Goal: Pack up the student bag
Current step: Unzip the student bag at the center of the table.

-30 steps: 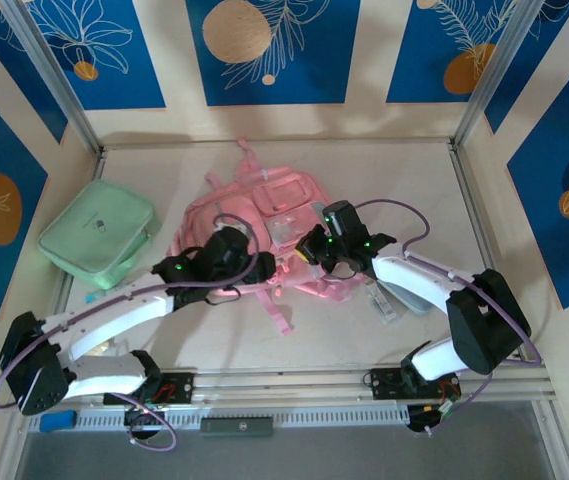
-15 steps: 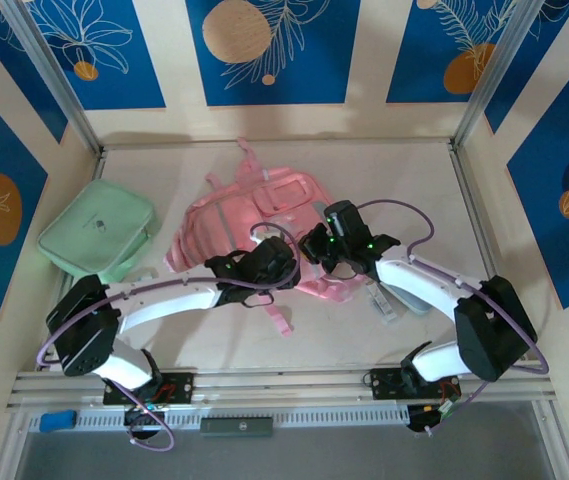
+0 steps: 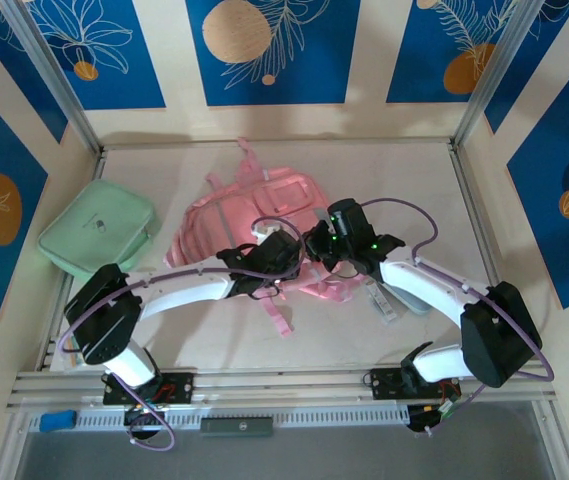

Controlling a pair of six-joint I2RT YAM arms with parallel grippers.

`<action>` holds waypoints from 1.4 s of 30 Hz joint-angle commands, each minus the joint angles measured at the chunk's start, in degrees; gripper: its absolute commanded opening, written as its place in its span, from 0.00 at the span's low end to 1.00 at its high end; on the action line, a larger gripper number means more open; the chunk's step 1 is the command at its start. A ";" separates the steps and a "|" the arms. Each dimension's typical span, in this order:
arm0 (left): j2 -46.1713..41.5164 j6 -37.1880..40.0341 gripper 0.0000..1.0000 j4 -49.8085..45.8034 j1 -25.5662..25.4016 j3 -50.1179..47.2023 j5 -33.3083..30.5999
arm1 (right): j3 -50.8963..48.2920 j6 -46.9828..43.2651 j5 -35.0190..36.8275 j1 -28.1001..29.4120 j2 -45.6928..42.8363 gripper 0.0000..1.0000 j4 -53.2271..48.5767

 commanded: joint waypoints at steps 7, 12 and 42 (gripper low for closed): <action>-10.11 -2.49 0.40 -0.81 0.83 -8.10 -3.69 | -0.91 -3.34 -3.34 -0.74 1.87 0.28 -7.44; -11.67 -3.95 0.37 -0.30 1.15 -10.77 -4.42 | 2.89 -3.78 -4.24 0.90 7.18 0.42 -7.37; -11.85 -10.75 0.32 8.62 1.28 -25.48 1.06 | 8.23 1.10 6.25 5.07 15.47 0.01 -7.31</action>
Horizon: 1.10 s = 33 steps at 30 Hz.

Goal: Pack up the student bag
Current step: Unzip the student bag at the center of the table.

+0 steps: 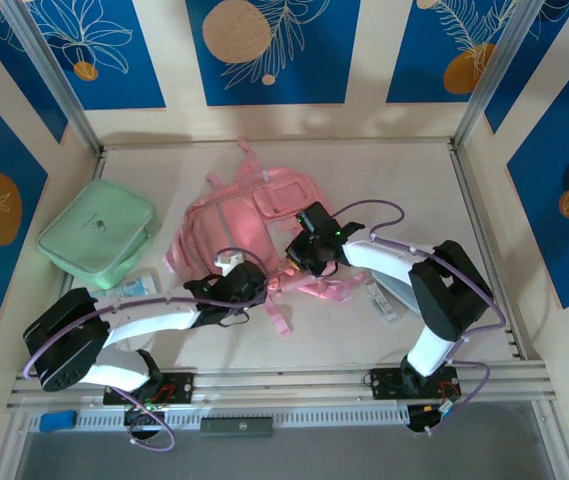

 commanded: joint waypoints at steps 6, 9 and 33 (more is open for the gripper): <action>4.14 0.49 0.31 2.56 1.07 -0.49 0.75 | -3.20 1.24 -1.22 -0.11 -8.54 0.00 4.64; 4.36 3.01 0.31 2.83 2.41 0.95 1.27 | -4.25 2.56 -2.70 -0.33 -9.78 0.00 5.44; 8.36 9.51 0.42 -22.14 -5.07 25.87 -2.48 | -6.40 6.71 -2.45 -0.33 -13.21 0.00 5.46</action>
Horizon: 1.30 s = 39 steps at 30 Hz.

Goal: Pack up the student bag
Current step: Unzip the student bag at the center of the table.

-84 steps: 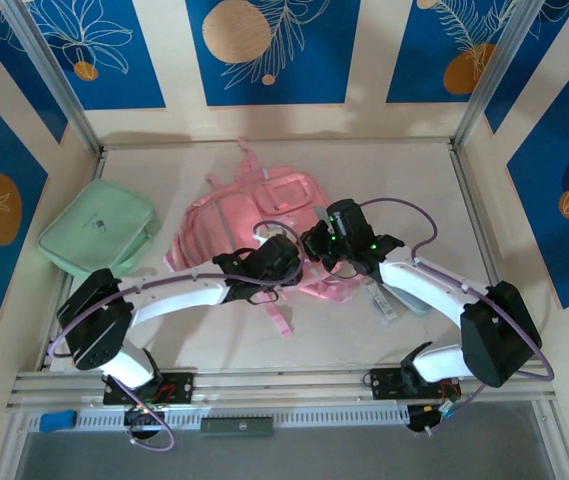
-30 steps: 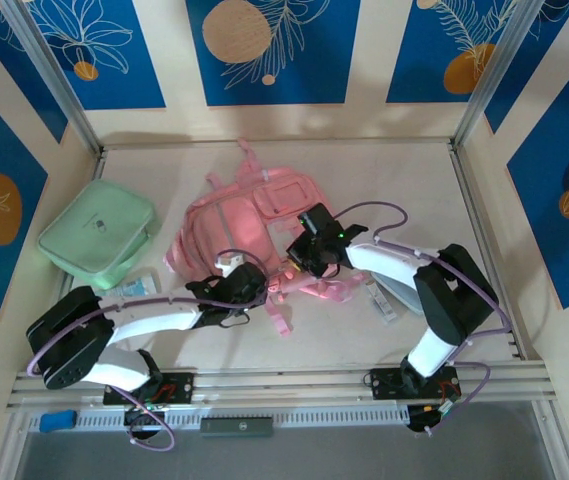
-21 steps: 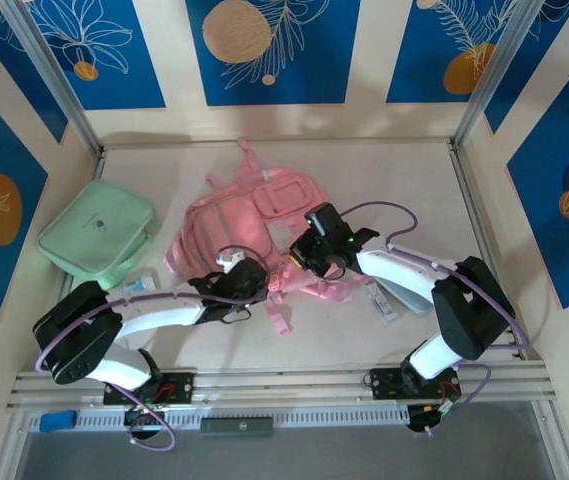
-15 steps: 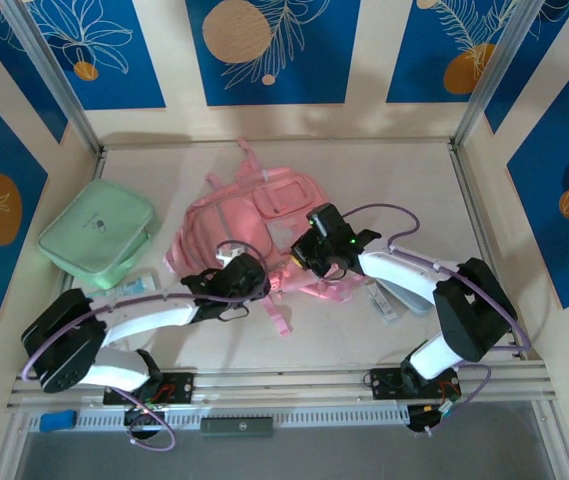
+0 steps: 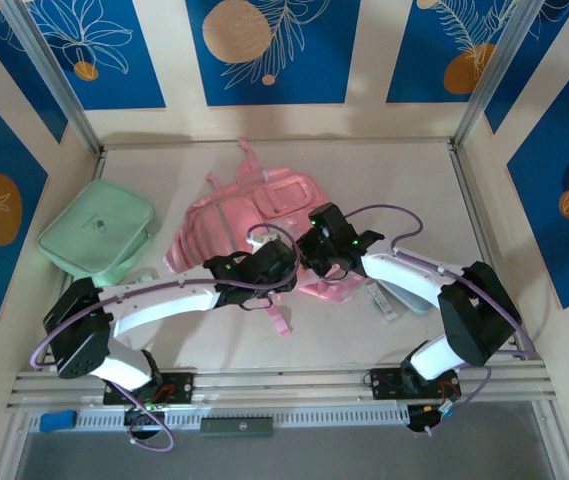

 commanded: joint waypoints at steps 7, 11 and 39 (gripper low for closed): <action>5.80 2.82 0.40 -4.52 0.89 6.30 -2.77 | -0.35 1.60 -2.11 -0.13 -3.25 0.00 1.19; 7.91 3.98 0.40 -4.97 1.60 8.85 -2.52 | -1.01 2.41 -3.11 -0.12 -3.08 0.00 2.97; 10.64 7.28 0.13 -6.14 3.71 11.40 -4.47 | 1.07 1.06 -3.05 -0.38 -2.53 0.00 0.87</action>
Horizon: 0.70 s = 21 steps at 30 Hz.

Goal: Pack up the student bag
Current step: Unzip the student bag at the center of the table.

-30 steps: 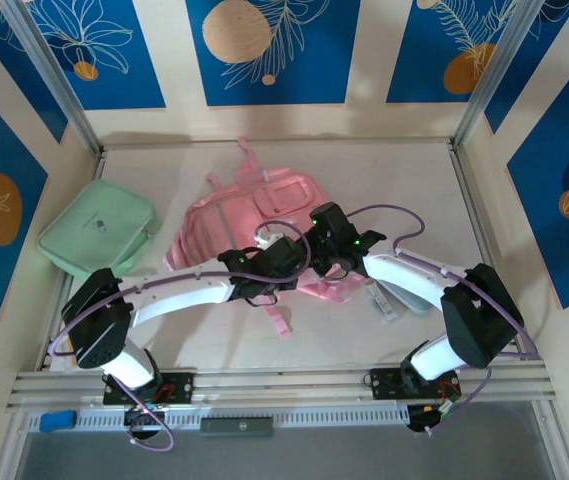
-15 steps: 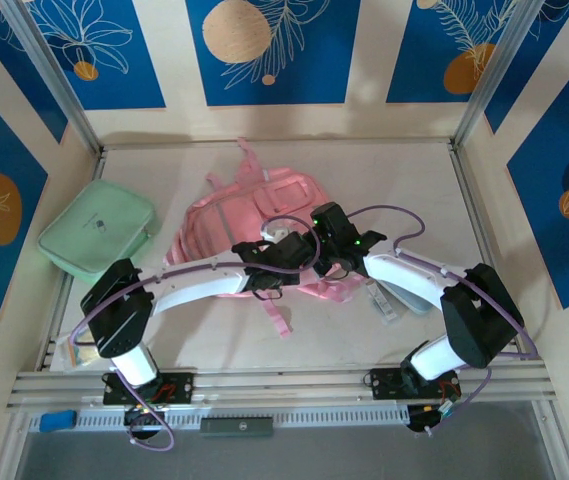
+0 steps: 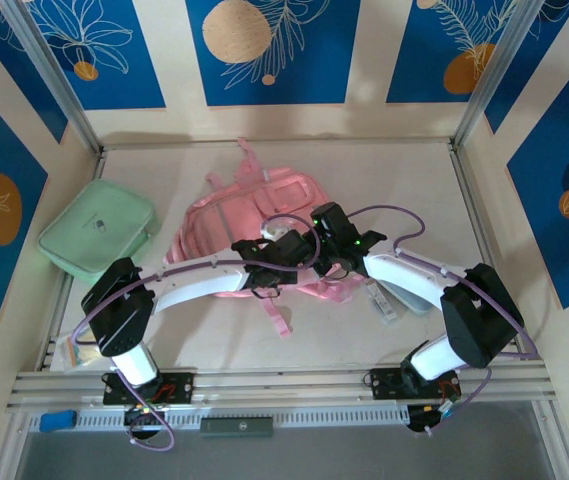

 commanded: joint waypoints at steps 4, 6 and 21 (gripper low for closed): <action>-2.28 3.91 0.06 2.89 1.82 0.83 0.33 | 1.53 -0.59 -2.39 0.01 -1.72 0.00 0.09; -3.21 4.61 0.03 3.20 2.26 0.39 1.35 | 1.58 -0.87 -2.41 -0.20 -1.82 0.00 -0.09; -15.93 19.97 0.00 10.45 11.45 -16.85 25.71 | 3.10 -10.12 -5.60 -7.37 -3.29 0.00 -5.93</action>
